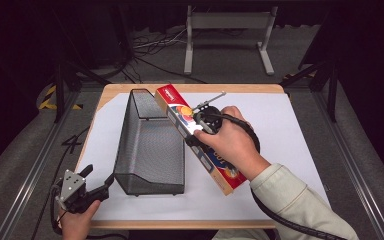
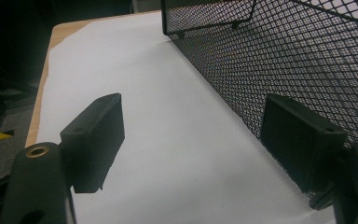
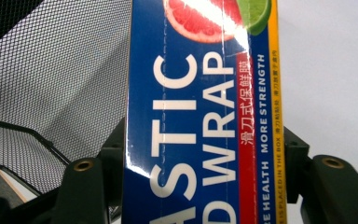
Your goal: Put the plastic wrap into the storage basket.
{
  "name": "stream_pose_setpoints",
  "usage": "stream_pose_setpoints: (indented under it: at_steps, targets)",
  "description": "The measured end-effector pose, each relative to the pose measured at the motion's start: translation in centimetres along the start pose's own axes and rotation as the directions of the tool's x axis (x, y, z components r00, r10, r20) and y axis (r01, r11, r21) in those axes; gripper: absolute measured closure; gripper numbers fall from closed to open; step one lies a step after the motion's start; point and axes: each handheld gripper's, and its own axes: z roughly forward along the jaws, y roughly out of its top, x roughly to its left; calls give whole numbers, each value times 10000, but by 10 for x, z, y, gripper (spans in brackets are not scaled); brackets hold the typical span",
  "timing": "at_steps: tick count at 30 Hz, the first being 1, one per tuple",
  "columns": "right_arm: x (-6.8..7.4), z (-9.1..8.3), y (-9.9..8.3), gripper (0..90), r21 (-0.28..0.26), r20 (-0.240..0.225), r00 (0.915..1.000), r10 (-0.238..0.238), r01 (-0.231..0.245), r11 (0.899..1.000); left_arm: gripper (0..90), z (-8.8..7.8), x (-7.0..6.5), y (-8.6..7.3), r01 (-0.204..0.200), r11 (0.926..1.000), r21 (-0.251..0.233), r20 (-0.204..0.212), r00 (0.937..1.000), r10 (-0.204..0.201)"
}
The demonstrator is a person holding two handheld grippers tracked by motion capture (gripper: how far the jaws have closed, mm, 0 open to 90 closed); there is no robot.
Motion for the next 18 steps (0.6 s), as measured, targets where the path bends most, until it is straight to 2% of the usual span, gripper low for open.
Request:
stream_pose_setpoints:
  at_steps: [4,12,16,18]
  targets:
    - [8,5,7,400,19,-66,9999,87,-87,10000,228,2,-1,1,-67,10000,32,15,10000,67]
    - [20,20,18,400,219,-372,9974,620,-612,9979,229,5,0,0,-46,9997,242,-19,10000,47]
    - [28,28,23,398,324,-331,9907,1320,-1310,9909,229,3,1,-1,12,9998,191,-43,10000,-11]
    - [30,32,25,397,347,-350,9880,1502,-1490,9882,229,2,2,-1,-8,9998,208,-56,10000,9]
